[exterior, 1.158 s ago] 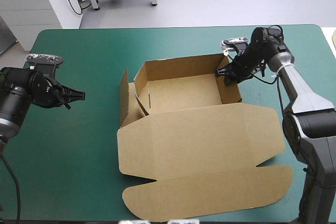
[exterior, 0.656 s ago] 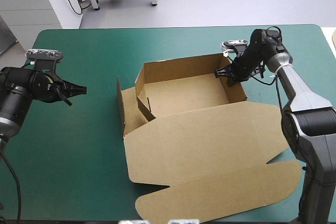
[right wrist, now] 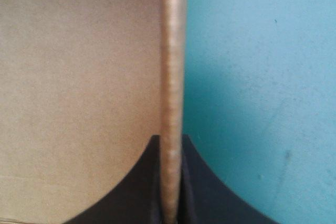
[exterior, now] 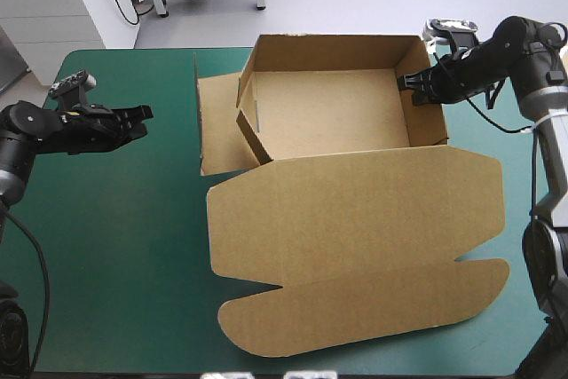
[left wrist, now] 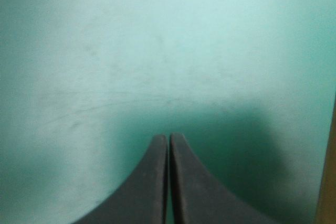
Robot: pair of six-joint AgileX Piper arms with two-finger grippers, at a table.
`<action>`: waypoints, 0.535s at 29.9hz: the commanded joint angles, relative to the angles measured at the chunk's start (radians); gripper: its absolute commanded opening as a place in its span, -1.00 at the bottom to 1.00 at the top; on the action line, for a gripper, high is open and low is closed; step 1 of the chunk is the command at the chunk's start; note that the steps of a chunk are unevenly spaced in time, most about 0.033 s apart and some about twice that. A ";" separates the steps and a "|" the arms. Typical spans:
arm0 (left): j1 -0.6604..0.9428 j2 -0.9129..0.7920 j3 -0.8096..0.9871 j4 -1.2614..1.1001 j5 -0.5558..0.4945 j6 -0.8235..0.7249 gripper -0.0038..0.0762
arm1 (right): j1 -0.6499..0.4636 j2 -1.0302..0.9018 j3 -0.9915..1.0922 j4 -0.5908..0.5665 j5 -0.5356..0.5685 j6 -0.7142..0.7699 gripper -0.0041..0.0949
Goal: Fold the box
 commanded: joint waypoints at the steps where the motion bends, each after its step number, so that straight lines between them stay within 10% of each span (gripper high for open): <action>1: 0.002 -0.012 -0.032 -0.335 0.014 0.165 -0.92 | -0.007 -0.099 -0.032 0.105 -0.005 -0.012 -0.96; 16: 0.002 -0.046 -0.032 -0.791 0.404 0.481 -0.92 | 0.088 -0.121 -0.030 0.088 -0.141 0.019 -0.96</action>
